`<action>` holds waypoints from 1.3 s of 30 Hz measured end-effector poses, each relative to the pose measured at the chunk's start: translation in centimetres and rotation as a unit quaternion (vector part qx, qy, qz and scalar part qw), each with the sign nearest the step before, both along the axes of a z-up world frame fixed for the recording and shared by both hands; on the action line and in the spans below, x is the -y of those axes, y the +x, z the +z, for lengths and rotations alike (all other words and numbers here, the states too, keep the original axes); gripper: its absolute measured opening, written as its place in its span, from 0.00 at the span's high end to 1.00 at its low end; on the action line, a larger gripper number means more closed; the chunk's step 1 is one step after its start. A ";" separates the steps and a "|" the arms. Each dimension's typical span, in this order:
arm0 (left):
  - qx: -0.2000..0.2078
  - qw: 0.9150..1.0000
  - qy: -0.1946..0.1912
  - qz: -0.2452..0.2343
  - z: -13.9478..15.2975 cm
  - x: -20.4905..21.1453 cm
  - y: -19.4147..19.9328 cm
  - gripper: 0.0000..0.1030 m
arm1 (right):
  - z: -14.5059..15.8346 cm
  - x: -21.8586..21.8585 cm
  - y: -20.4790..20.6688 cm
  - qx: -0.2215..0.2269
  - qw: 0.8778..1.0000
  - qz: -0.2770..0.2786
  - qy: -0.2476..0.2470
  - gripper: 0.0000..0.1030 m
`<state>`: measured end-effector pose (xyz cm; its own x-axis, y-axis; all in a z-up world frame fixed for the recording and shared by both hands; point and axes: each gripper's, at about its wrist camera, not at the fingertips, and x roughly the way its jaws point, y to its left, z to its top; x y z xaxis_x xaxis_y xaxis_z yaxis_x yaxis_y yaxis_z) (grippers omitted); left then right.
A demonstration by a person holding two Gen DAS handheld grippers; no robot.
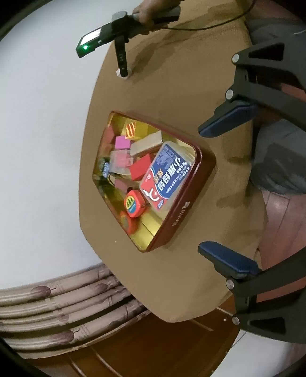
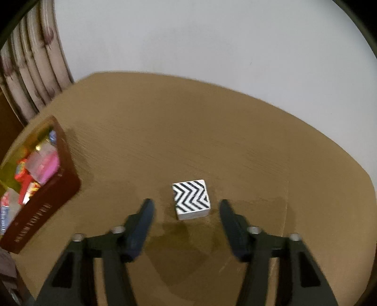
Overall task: Organize rigid objects
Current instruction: 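Grasp the black-and-white zigzag cube with the right gripper, then lower the zigzag cube into the tin and open the right gripper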
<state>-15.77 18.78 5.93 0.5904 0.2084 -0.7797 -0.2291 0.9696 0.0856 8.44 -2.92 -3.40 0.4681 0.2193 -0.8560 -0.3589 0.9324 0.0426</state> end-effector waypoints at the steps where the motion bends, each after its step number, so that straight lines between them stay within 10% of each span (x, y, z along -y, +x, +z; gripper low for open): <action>1: -0.002 1.000 -0.001 0.000 -0.1 -0.1 0.0 0.15 | -0.3 -0.2 0.3 -0.005 1.000 0.000 -0.002 0.66; 11: -0.022 0.997 -0.049 0.057 -0.1 -3.5 -0.5 0.15 | 1.7 -1.5 -0.8 -0.011 0.998 0.004 0.056 0.71; 19: -0.028 0.996 -0.018 0.087 -0.1 -5.5 -2.7 0.15 | 9.7 -17.8 -7.7 -0.018 0.969 0.206 0.137 0.71; 26: -0.038 0.996 -0.008 0.074 -0.9 -6.8 -2.6 0.15 | 8.2 -29.3 -10.8 -0.049 0.950 0.282 0.125 0.71; 39: -0.062 0.995 -0.020 0.077 -2.1 -9.2 -2.2 0.15 | 4.1 -32.6 -9.9 -0.068 0.954 0.284 0.073 0.71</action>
<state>-18.01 28.01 3.83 0.4534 0.2555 -0.8539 -0.3647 0.9273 0.0838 -1.49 29.69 0.74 0.1250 0.5258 -0.8414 -0.7857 0.5703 0.2397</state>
